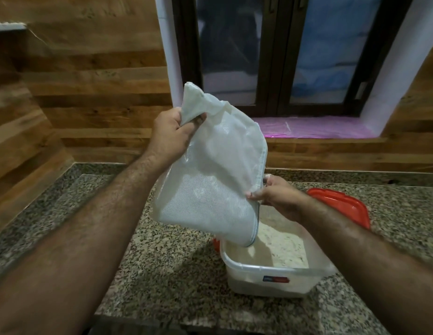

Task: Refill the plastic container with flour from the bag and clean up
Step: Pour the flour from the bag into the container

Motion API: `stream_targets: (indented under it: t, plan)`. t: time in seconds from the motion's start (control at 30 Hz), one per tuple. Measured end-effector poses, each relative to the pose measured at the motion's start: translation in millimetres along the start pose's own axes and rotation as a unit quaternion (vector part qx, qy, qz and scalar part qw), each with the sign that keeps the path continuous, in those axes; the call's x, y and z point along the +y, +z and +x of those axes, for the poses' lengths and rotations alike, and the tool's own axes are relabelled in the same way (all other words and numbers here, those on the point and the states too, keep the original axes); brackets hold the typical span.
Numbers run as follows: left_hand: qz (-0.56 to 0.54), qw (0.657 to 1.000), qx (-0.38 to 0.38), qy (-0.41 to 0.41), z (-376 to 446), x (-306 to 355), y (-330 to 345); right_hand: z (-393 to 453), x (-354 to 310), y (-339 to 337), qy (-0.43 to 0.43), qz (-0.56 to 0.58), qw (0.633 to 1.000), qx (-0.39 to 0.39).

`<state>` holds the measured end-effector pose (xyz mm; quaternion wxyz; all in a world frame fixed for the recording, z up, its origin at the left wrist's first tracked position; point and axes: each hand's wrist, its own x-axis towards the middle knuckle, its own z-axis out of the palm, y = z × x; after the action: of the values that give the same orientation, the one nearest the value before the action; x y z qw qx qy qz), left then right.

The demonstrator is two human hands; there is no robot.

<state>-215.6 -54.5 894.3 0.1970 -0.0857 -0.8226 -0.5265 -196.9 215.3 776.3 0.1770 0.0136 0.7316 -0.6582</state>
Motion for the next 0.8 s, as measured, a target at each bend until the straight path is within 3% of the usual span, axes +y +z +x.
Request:
stream_targets:
  t: [0.23, 0.47, 0.63, 0.8]
  plan:
    - [-0.154, 0.970, 0.078, -0.170, -2, -65, -31, 7, -7, 28, -0.010, -0.020, 0.999, 0.046]
    - [-0.239, 0.921, 0.086, -0.296, -12, -129, -64, 20, -24, 71, -0.008, -0.036, 0.998, 0.055]
    - [-0.263, 0.884, 0.022, -0.387, -13, -162, -107, 48, -33, 122, 0.009, 0.037, 0.998, 0.051]
    - [-0.298, 0.875, -0.053, -0.379, -23, -211, -148, 79, -13, 176, 0.040, 0.066, 0.992, 0.101]
